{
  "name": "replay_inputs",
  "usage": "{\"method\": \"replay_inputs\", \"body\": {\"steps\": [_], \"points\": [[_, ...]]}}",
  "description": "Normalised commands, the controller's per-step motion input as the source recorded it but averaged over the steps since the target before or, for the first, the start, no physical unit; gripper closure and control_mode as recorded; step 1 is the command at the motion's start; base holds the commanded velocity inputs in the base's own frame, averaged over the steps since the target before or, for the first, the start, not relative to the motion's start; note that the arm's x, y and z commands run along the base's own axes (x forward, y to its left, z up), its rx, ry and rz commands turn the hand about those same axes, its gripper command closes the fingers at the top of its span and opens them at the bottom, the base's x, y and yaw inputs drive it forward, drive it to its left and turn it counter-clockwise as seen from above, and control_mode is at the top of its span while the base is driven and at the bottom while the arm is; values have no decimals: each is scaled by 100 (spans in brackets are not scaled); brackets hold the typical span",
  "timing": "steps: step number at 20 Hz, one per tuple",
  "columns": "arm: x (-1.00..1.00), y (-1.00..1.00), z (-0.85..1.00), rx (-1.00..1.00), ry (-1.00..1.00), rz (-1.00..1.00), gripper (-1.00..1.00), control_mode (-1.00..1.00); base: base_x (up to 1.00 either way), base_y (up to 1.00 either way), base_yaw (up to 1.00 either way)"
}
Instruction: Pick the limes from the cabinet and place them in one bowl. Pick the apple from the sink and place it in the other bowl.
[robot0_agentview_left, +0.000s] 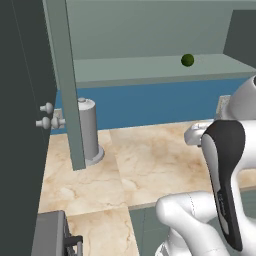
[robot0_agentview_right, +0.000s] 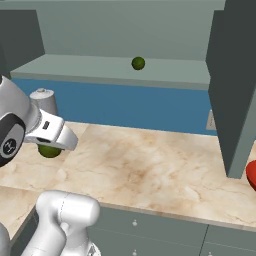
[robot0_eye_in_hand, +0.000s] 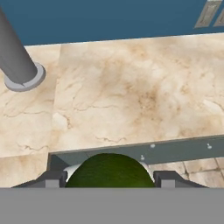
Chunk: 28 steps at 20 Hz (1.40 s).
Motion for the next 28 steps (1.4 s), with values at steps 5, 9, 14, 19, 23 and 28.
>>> {"method": "replay_inputs", "body": {"steps": [5, 9, 14, 19, 23, 28], "points": [[0, 0, 0, 0, 0, 0, 100, -100, 0, 0, 0], [0, 0, 0, 0, 0, 0, 100, -100, 0, 0, 0], [0, 0, 0, 0, 0, 0, 100, 100, -38, -7, -3], [0, 0, 0, 0, 0, 0, 100, 100, -44, -11, -2], [0, 0, 0, 0, 0, 0, 100, 100, -39, -38, -1], [0, 0, 0, 0, 0, 0, 100, 100, -55, -54, 0]]}}
